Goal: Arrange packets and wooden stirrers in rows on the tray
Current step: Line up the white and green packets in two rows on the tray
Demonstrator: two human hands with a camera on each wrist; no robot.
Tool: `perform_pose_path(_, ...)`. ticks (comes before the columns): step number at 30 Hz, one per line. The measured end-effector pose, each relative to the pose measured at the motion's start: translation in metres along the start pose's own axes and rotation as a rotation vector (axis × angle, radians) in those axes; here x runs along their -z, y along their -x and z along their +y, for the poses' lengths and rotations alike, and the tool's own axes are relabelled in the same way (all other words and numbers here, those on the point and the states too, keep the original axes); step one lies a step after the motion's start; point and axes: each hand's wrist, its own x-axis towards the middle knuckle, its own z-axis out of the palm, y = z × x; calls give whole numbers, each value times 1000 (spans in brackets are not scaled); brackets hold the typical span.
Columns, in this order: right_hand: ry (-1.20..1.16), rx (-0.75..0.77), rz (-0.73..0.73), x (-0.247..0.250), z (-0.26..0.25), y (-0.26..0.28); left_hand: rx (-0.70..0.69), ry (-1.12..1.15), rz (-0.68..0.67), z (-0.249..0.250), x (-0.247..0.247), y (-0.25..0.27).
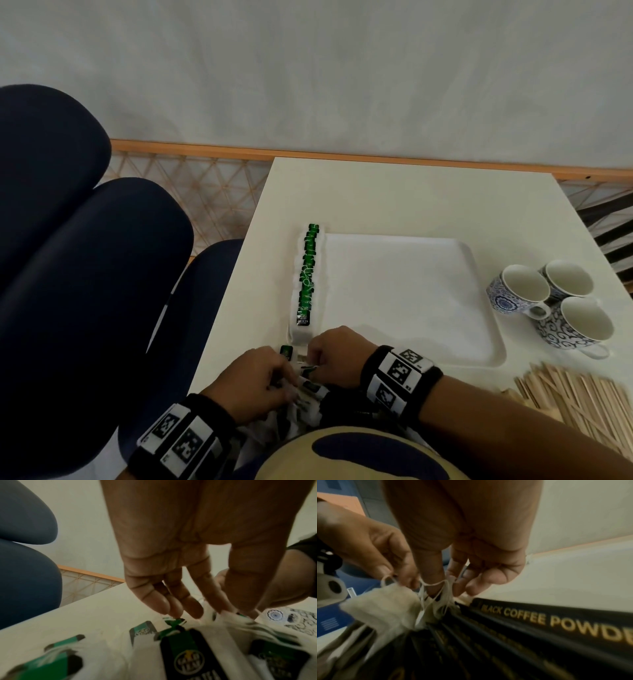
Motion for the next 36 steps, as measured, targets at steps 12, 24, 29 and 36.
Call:
perform_pose_path(12, -422, 73, 47, 48, -10, 7, -11, 856, -147, 5, 29, -4)
perform_pose_path(24, -697, -60, 120, 34, -13, -3, 126, 968, 165, 4, 26, -17)
perform_pose_path(29, -695, -60, 154, 31, -8, -9, 152, 1063, 264, 1, 23, -22)
perform_pose_path(36, -781, -67, 222, 27, 1, -14, 185, 1169, 242, 3, 21, -24)
